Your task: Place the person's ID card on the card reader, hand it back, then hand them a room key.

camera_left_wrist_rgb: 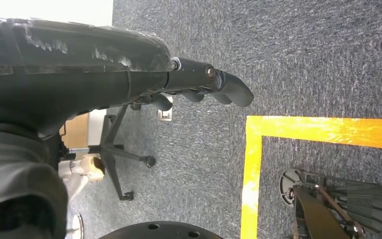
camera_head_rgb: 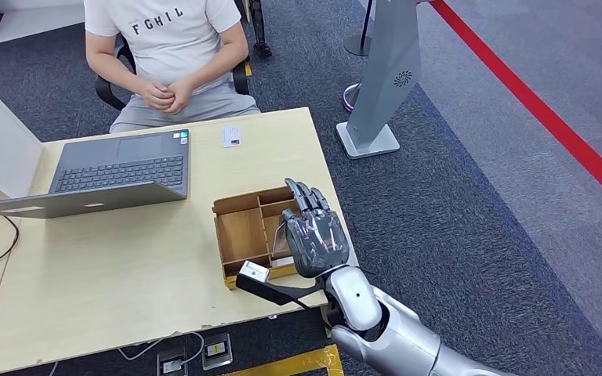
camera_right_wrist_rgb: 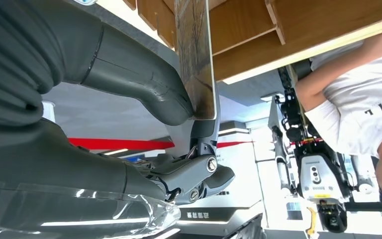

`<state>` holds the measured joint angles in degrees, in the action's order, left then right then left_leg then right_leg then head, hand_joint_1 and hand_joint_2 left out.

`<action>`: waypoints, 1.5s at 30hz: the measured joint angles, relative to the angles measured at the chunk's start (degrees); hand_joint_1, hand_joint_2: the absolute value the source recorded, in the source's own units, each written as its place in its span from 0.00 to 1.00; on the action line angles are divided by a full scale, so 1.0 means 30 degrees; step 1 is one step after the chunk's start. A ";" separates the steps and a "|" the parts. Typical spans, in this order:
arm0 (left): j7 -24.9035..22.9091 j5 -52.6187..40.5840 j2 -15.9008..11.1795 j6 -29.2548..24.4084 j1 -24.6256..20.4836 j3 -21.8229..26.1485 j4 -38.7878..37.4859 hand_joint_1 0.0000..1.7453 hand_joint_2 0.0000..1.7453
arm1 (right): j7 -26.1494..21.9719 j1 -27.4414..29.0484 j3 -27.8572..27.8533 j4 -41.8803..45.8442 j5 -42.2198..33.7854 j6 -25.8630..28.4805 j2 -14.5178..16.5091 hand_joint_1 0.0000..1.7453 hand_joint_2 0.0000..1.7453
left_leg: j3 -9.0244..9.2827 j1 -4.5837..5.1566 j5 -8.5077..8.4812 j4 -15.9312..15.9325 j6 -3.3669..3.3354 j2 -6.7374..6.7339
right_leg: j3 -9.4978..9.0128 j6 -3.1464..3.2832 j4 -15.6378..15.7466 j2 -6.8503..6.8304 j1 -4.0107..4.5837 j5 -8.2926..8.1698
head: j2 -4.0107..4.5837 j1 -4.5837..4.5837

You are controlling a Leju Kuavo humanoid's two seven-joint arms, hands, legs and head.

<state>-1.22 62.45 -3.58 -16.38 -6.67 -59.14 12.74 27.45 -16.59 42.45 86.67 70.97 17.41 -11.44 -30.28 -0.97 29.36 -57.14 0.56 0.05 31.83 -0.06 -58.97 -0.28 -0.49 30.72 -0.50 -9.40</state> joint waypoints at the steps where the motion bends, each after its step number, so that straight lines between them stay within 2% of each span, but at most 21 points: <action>1: 0.0000 0.0000 0.0000 0.0002 0.0000 0.0000 0.0000 0.00 0.00 | -0.0022 -0.0005 -0.0002 0.0033 -0.0009 0.0036 -0.0016 1.00 1.00 | 0.0000 0.0000 0.0000 0.0000 0.0000 0.0000 | 0.0002 0.0001 -0.0003 0.0000 0.0000 0.0001 | 0.0000 0.0000; 11: 0.0000 -0.0242 0.0000 0.0057 -0.0001 -0.0013 0.0000 0.00 0.00 | -0.0139 -0.1099 0.0024 0.0056 -0.0410 -0.0194 -0.0145 1.00 1.00 | -0.0004 0.0000 -0.0017 0.0000 0.0028 0.0000 | 0.0018 0.0007 -0.0031 0.0001 -0.0001 0.0000 | 0.0000 -0.0002; 22: -0.0006 -0.0858 0.0000 0.0293 -0.0010 -0.0055 0.0000 0.00 0.00 | 0.0990 -0.5462 0.0395 -0.0598 -0.3060 -0.2854 -0.0262 1.00 1.00 | -0.0006 0.0000 -0.0045 -0.0004 0.0071 0.0001 | 0.0038 0.0022 -0.0064 -0.0001 -0.0002 -0.0010 | 0.0000 0.0000; 29: 0.0027 -0.1175 0.0000 0.0446 -0.0010 -0.0155 0.0000 0.00 0.00 | 0.1483 -0.7504 0.0599 -0.2118 -0.4162 -0.3044 -0.0278 1.00 1.00 | -0.0009 -0.0001 -0.0046 -0.0004 0.0072 0.0005 | 0.0043 0.0022 -0.0075 -0.0004 -0.0001 -0.0009 | 0.0000 0.0000; 45: 0.0240 -0.1264 0.0009 0.0614 -0.0009 -0.0322 0.0000 0.00 0.00 | 0.1854 -0.8489 0.1065 -0.4384 -0.3370 -0.3049 -0.0257 1.00 1.00 | -0.0012 -0.0001 -0.0047 -0.0004 0.0073 0.0012 | 0.0045 0.0023 -0.0083 -0.0007 -0.0001 -0.0009 | 0.0000 0.0000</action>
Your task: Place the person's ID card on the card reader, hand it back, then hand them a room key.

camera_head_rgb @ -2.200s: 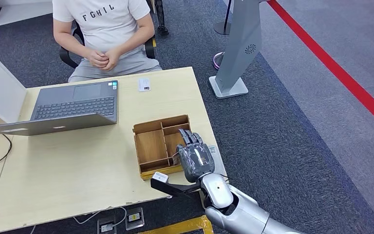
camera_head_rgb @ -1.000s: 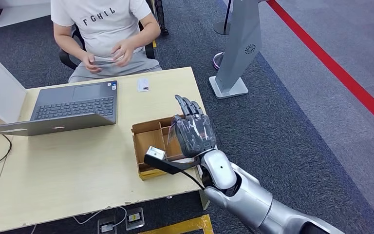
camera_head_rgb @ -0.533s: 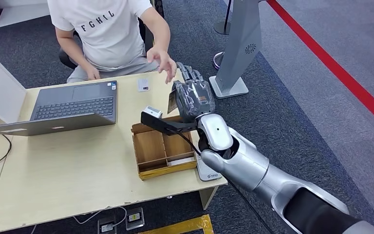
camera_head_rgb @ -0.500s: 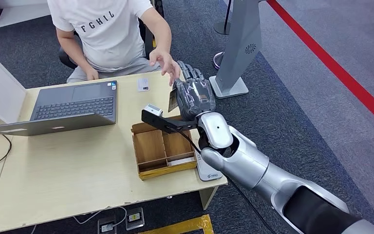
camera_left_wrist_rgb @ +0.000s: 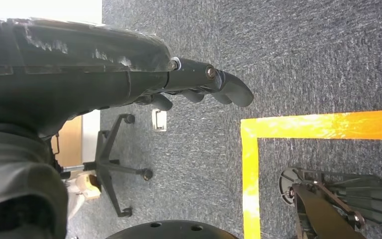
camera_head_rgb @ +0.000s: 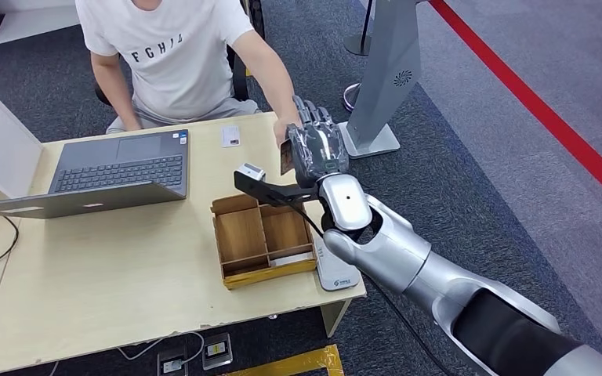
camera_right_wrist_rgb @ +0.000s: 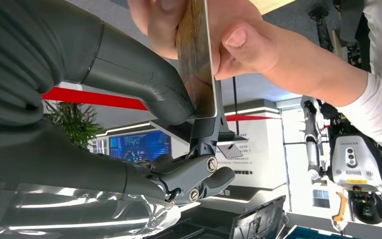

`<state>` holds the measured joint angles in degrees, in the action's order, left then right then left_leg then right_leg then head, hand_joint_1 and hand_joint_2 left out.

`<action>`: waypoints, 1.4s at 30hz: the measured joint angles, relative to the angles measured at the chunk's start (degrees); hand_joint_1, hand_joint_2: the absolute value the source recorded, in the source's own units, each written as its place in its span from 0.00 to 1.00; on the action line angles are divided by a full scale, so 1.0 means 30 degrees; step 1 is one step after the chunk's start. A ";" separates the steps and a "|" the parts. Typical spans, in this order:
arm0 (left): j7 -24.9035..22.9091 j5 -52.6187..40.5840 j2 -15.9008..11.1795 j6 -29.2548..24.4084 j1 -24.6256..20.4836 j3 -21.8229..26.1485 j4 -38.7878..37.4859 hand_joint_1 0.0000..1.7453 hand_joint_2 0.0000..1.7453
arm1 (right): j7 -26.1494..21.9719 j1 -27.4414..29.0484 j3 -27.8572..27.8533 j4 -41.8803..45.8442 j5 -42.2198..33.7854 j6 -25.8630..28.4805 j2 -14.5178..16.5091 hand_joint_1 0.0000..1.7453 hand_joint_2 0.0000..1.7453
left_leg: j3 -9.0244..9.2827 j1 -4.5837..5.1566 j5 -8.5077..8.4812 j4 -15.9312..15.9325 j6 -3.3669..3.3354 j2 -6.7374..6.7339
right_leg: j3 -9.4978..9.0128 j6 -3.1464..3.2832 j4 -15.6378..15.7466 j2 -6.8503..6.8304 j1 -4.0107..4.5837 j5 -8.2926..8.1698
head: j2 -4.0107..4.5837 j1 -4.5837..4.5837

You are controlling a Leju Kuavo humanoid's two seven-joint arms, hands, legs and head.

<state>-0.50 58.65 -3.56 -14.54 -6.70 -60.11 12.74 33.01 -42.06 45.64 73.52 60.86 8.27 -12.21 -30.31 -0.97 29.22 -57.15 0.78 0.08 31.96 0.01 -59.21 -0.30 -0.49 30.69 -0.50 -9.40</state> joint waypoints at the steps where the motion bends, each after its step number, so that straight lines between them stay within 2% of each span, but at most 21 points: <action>1: 0.0000 0.0029 0.0007 -0.0004 0.0000 -0.0004 0.0000 0.00 0.00 | -0.0042 -0.0001 0.0011 -0.0107 0.0042 0.0002 0.0011 1.00 1.00 | 0.0000 0.0000 0.0000 0.0000 0.0000 0.0000 | 0.0000 0.0000 0.0000 0.0000 0.0000 0.0000 | 0.0000 0.0000; 4: 0.0000 0.0142 0.0031 -0.0049 0.0001 -0.0011 0.0000 0.00 0.00 | -0.0186 -0.0003 0.0027 -0.0390 0.0206 0.0004 0.0056 1.00 1.00 | 0.0000 0.0000 -0.0001 0.0000 0.0001 0.0001 | 0.0000 0.0000 -0.0002 -0.0001 0.0000 0.0000 | 0.0000 0.0000; 5: 0.0000 0.0182 0.0040 -0.0084 0.0001 -0.0013 0.0000 0.00 0.00 | -0.0220 -0.0006 0.0027 -0.0466 0.0263 0.0000 0.0075 0.77 1.00 | 0.0000 0.0000 -0.0001 -0.0001 0.0001 0.0001 | 0.0000 0.0000 -0.0003 -0.0001 0.0000 0.0000 | 0.0000 0.0000; 8: 0.0000 0.0259 0.0077 -0.0177 0.0000 -0.0022 0.0000 0.00 0.00 | -0.0344 -0.0019 0.0035 -0.0679 0.0472 0.0059 0.0168 0.02 0.25 | 0.0001 0.0000 -0.0002 -0.0001 0.0002 0.0002 | 0.0001 0.0000 -0.0005 0.0000 0.0000 0.0000 | 0.0000 0.0000; 9: 0.0000 0.0266 0.0086 -0.0189 0.0000 -0.0031 0.0000 0.00 0.00 | -0.0459 -0.0022 0.0038 -0.0747 0.0566 0.0186 0.0195 0.00 0.00 | 0.0002 0.0000 -0.0002 -0.0001 0.0003 0.0002 | 0.0001 0.0000 -0.0005 0.0000 0.0000 0.0000 | 0.0000 0.0000; 18: 0.0000 0.0273 0.0190 -0.0226 0.0003 -0.0140 0.0000 0.00 0.00 | -0.1371 -0.0035 0.0006 -0.1175 0.0405 0.0788 0.0244 0.00 0.00 | 0.0005 -0.0001 -0.0007 -0.0002 0.0011 0.0002 | 0.0003 0.0000 -0.0005 0.0000 0.0000 0.0000 | 0.0000 0.0000; 22: 0.0000 0.0261 0.0197 -0.0278 0.0004 -0.0162 0.0000 0.00 0.00 | -0.1513 0.0083 -0.0386 -0.1358 -0.0912 0.2539 0.0171 0.00 0.00 | 0.0013 -0.0001 -0.0013 -0.0007 0.0019 0.0001 | 0.0008 0.0001 -0.0004 0.0001 0.0000 -0.0001 | 0.0000 -0.0002; 27: 0.0000 0.0244 0.0248 -0.0350 0.0013 -0.0182 0.0000 0.00 0.00 | -0.1635 0.0879 -0.1726 -0.1481 -0.4881 0.5355 -0.0382 0.00 0.00 | 0.0019 0.0001 -0.0012 -0.0011 0.0018 0.0005 | 0.0008 0.0001 0.0001 -0.0008 -0.0002 -0.0001 | 0.0000 0.0000; 33: -0.0035 0.0332 0.0301 -0.0348 0.0052 -0.0195 0.0000 0.00 0.00 | -0.1654 0.2699 -0.4063 -0.1940 -1.0477 0.7343 -0.2088 0.00 0.00 | 0.0012 0.0009 -0.0009 -0.0016 0.0016 0.0027 | 0.0006 0.0000 0.0013 -0.0027 -0.0015 -0.0001 | 0.0000 0.0000; 38: -0.0246 0.0731 0.0312 -0.0680 0.0089 -0.0189 0.0000 0.00 0.00 | -0.2392 0.4731 -0.6126 -0.2687 -1.4379 0.7987 -0.3712 0.00 0.00 | 0.0012 0.0011 0.0003 -0.0019 0.0004 0.0033 | 0.0007 0.0000 0.0020 -0.0055 -0.0021 -0.0001 | 0.0000 0.0000; 42: -0.0372 0.1135 0.0341 -0.1020 0.0109 -0.0188 0.0000 0.00 0.00 | -0.4173 0.6481 -0.7426 -0.3757 -1.6857 0.8142 -0.4542 0.00 0.00 | 0.0007 0.0001 0.0015 -0.0010 0.0020 0.0034 | 0.0011 0.0001 0.0019 -0.0064 -0.0017 0.0001 | 0.0000 0.0004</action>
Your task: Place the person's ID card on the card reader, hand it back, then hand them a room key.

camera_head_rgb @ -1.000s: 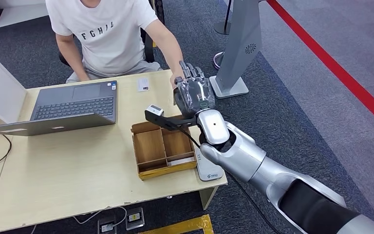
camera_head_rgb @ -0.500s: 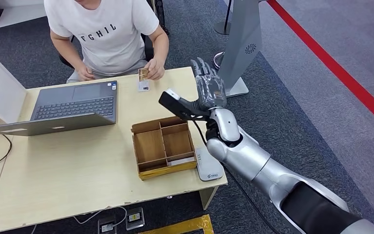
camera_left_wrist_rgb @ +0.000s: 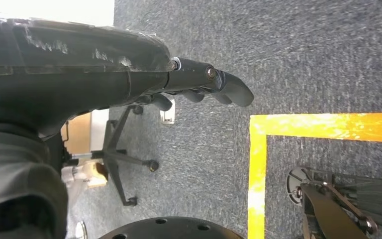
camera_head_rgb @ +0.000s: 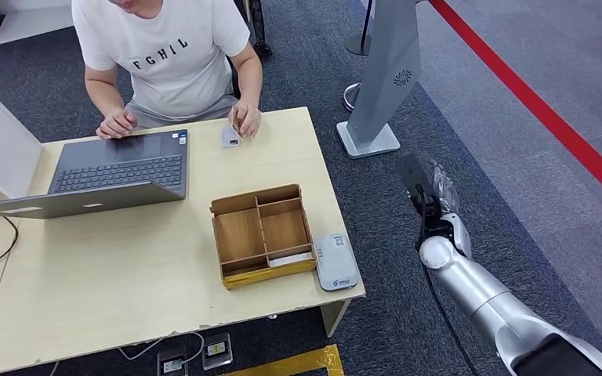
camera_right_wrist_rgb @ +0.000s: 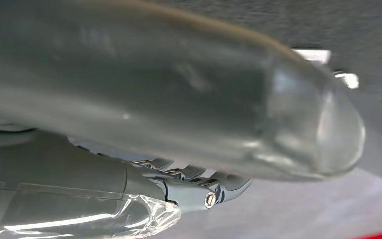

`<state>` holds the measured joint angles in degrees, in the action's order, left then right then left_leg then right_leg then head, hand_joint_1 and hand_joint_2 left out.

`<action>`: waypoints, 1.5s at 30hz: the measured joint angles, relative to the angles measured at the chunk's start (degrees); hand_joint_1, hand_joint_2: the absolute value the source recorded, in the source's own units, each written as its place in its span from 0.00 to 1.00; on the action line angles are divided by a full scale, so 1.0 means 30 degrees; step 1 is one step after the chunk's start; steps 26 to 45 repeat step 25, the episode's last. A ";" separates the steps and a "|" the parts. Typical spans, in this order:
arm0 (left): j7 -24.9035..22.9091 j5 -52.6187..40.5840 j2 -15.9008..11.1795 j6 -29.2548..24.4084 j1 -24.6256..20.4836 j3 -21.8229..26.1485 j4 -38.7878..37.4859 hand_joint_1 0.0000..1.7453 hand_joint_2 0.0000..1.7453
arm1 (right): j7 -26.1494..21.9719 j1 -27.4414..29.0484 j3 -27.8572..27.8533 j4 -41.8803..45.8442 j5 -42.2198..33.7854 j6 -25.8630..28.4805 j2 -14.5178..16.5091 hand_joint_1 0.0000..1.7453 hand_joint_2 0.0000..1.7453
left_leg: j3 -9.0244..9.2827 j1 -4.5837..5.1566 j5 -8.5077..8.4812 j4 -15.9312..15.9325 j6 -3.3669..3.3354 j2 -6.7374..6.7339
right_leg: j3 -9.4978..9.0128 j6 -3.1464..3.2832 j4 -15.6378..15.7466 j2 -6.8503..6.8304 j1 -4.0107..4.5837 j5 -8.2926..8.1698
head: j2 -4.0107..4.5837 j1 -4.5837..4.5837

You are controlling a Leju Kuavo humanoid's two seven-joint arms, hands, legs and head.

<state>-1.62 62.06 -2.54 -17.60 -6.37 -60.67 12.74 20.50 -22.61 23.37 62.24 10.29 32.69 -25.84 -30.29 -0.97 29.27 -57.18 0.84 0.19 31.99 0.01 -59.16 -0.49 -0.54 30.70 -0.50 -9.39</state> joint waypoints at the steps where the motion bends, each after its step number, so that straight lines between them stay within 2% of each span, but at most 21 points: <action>1: -0.0016 0.0100 0.0004 -0.0057 0.0000 0.0002 0.0000 0.00 0.00 | -0.0621 0.0354 -0.0250 -0.0402 -0.0666 0.0058 -0.0110 0.00 0.00 | 0.0002 -0.0002 0.0001 0.0003 0.0002 -0.0003 | 0.0000 0.0002 0.0000 0.0004 0.0002 0.0001 | 0.0000 0.0000; 5: -0.0018 0.0472 0.0015 -0.0233 -0.0001 0.0029 0.0000 0.00 0.00 | -0.3347 0.1442 -0.1059 -0.2556 -0.3560 0.0272 -0.0240 0.00 0.00 | 0.0010 -0.0006 0.0000 0.0010 0.0004 -0.0002 | 0.0003 0.0013 -0.0004 0.0004 0.0009 0.0009 | 0.0000 0.0002; 11: 0.0186 0.0923 0.0014 -0.0524 0.0001 0.0093 0.0000 0.00 0.00 | -0.6273 0.2865 -0.1535 -0.6588 -0.6657 0.0734 0.0053 0.00 0.00 | 0.0009 -0.0011 0.0000 0.0017 0.0006 0.0003 | -0.0002 0.0031 -0.0009 -0.0006 0.0016 0.0021 | 0.0000 0.0004; 14: 0.0370 0.1249 0.0013 -0.0887 -0.0001 0.0111 0.0000 0.00 0.00 | -0.7706 0.3682 -0.1708 -0.8528 -0.8222 0.0703 0.0669 0.00 0.00 | 0.0020 -0.0025 0.0016 0.0022 0.0031 0.0001 | -0.0006 0.0052 -0.0009 -0.0006 0.0031 0.0034 | 0.0000 0.0000; 18: 0.0605 0.1634 0.0015 -0.1213 0.0003 0.0222 0.0000 0.00 0.00 | -0.9449 0.4933 -0.1951 -1.0613 -1.0088 0.0267 0.2010 0.00 0.00 | 0.0029 -0.0038 0.0026 0.0032 0.0046 0.0001 | -0.0005 0.0079 -0.0016 -0.0005 0.0043 0.0051 | 0.0000 0.0004; 21: 0.0860 0.1851 0.0015 -0.1362 0.0003 0.0348 0.0000 0.00 0.00 | -0.9669 0.5643 -0.2182 -1.1934 -1.0832 0.0078 0.3052 0.00 0.00 | 0.0038 -0.0052 0.0028 0.0037 0.0052 -0.0003 | -0.0006 0.0112 -0.0027 -0.0001 0.0055 0.0072 | 0.0000 0.0002; 25: 0.1207 0.2179 0.0015 -0.1664 0.0003 0.0527 0.0000 0.00 0.00 | -0.9100 0.6159 -0.2373 -1.3246 -1.1539 0.0135 0.4347 0.00 0.00 | 0.0041 -0.0072 0.0027 0.0038 0.0061 -0.0012 | -0.0006 0.0121 -0.0037 0.0010 0.0072 0.0077 | 0.0000 0.0006; 45: 0.1207 0.2179 0.0015 -0.1664 0.0003 0.0527 0.0000 0.00 0.00 | -0.9100 0.6159 -0.2373 -1.3246 -1.1539 0.0135 0.4347 0.00 0.00 | 0.0041 -0.0072 0.0027 0.0038 0.0061 -0.0012 | -0.0006 0.0121 -0.0037 0.0010 0.0072 0.0077 | 0.0000 0.0006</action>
